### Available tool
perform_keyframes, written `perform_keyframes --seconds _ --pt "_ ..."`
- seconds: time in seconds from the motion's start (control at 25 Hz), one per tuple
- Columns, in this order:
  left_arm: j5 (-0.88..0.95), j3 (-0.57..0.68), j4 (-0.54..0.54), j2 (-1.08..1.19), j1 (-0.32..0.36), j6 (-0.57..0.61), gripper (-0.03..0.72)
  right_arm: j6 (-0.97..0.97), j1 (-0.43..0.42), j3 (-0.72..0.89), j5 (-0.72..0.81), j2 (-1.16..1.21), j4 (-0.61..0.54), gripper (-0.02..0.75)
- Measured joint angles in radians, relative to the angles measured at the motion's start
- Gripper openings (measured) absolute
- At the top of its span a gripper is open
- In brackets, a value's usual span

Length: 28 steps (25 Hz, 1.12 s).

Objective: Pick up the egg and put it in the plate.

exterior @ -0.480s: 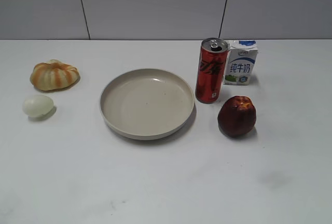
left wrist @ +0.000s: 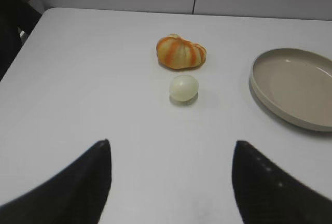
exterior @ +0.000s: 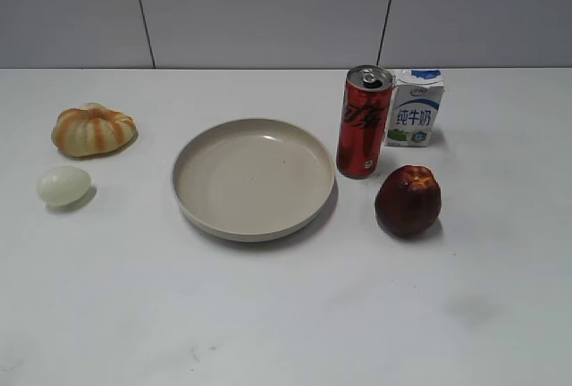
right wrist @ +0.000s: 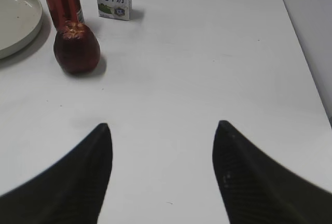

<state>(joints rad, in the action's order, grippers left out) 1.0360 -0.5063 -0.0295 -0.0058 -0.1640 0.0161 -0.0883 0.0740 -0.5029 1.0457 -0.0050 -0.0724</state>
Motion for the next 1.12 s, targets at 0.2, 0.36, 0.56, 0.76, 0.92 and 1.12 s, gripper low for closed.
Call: perform_keyframes --seconds 0.2,0.36,0.56,0.76,0.92,1.12 --pt "-0.073 -0.021 0.029 0.038 0.0 0.0 0.536 0.0 0.0 0.0 0.0 0.0 0.0 0.466" --pt "-0.182 -0.023 0.039 0.139 0.0 0.0 0.536 0.0 0.0 0.0 0.0 0.0 0.0 0.466" --pt "-0.285 -0.023 0.044 0.327 0.0 0.0 0.536 0.0 0.0 0.0 0.0 0.0 0.0 0.465" --pt "-0.316 -0.063 0.046 0.544 0.0 0.043 0.536 0.0 0.0 0.0 0.0 0.0 0.0 0.465" --pt "-0.318 -0.14 0.065 0.746 0.0 0.121 0.536 0.0 0.0 0.0 0.0 0.0 0.0 0.465" --pt "-0.318 -0.278 0.079 1.031 0.0 0.22 0.536 0.0 0.0 0.0 0.0 0.0 0.0 0.465"
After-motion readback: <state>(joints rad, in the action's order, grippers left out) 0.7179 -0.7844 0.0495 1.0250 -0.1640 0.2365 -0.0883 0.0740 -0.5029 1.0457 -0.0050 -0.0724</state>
